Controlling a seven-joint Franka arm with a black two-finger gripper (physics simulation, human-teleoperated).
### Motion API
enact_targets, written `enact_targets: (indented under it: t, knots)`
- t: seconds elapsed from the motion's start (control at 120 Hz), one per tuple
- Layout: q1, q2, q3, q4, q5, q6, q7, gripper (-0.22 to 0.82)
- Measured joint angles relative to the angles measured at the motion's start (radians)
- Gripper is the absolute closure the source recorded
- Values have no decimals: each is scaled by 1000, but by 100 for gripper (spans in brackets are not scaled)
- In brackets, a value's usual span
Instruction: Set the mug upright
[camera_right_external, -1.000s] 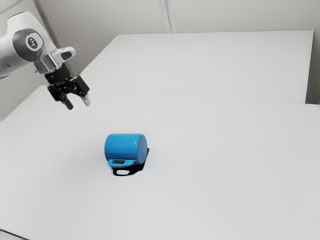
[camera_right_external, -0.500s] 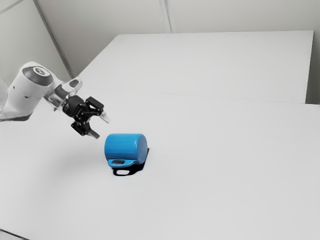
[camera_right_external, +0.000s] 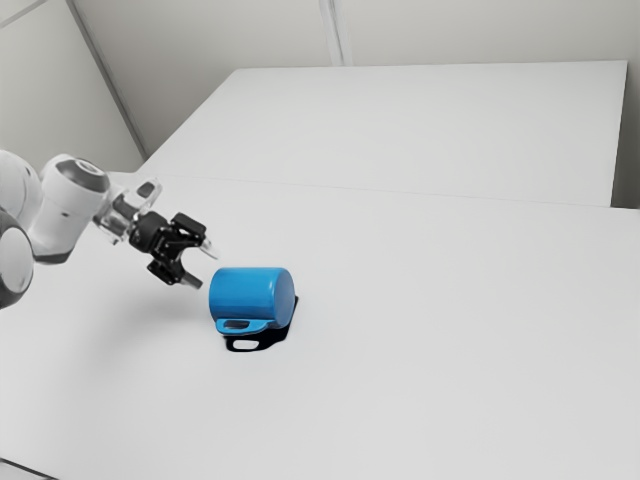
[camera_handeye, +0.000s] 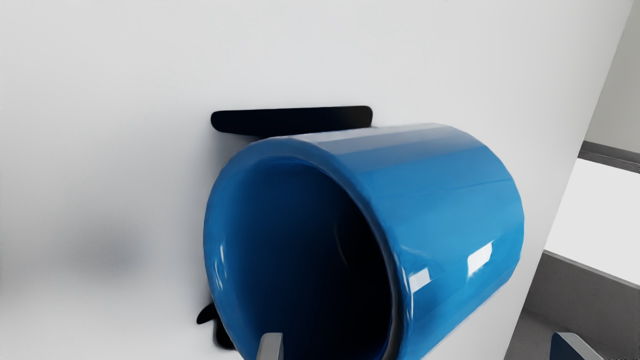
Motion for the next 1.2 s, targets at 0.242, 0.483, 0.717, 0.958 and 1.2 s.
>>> enact_targets:
  t: [0.242,0.483,0.717,0.958,1.2]
  knots:
    - [-22,15,-1,-25,-77,-10,58,3]
    - [-30,23,-1,-56,-158,-51,95,3]
    - [-52,34,-2,-56,-186,-81,118,5]
    - [-67,7,-6,-48,-186,-90,132,37]
    - [-85,-3,-15,-39,-185,-86,135,60]
